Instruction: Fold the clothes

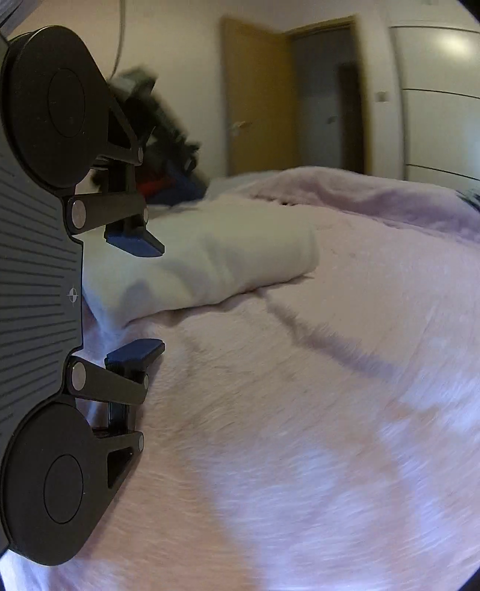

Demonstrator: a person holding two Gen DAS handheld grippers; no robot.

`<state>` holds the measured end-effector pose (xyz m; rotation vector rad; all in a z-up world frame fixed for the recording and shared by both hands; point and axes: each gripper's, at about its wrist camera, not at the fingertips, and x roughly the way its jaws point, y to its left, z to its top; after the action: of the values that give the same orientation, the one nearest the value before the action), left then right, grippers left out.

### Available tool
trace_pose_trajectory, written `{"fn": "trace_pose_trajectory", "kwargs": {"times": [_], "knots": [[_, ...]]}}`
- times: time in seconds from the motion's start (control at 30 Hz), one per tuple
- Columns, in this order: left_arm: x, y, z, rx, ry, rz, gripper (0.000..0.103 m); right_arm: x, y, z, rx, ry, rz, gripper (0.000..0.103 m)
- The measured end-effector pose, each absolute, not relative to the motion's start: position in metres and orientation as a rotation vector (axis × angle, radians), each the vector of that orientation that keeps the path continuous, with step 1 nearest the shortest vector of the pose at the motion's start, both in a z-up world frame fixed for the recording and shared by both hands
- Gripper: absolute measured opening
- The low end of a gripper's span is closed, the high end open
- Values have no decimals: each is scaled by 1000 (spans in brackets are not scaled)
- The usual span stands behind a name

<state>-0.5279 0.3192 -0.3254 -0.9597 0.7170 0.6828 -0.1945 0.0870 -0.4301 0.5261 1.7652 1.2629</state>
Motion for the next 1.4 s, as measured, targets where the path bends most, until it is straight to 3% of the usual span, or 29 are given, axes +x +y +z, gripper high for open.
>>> {"fn": "trace_pose_trajectory", "kwargs": {"times": [0.07,0.13,0.27,0.37,0.5,0.8,1.03,1.4], "knots": [[-532,319,-339,-979,719,715,6,-204,89,-437,566,1771,1278,51],[-533,322,-346,-974,722,731,6,-220,94,-436,526,1783,1332,20],[-528,323,-351,-937,742,718,6,-232,85,-423,467,1696,1265,13],[-528,322,-354,-929,748,707,6,-238,79,-421,421,1677,1205,13],[-539,321,-338,-942,726,726,6,-233,93,-393,187,1603,1218,30],[-578,260,-293,-852,746,713,8,-238,148,-319,-208,1255,1278,31],[-573,255,-348,-876,826,785,8,-283,179,-344,-454,1217,1254,31],[-577,251,-331,-891,821,800,8,-290,193,-349,-543,1219,1234,31]]}}
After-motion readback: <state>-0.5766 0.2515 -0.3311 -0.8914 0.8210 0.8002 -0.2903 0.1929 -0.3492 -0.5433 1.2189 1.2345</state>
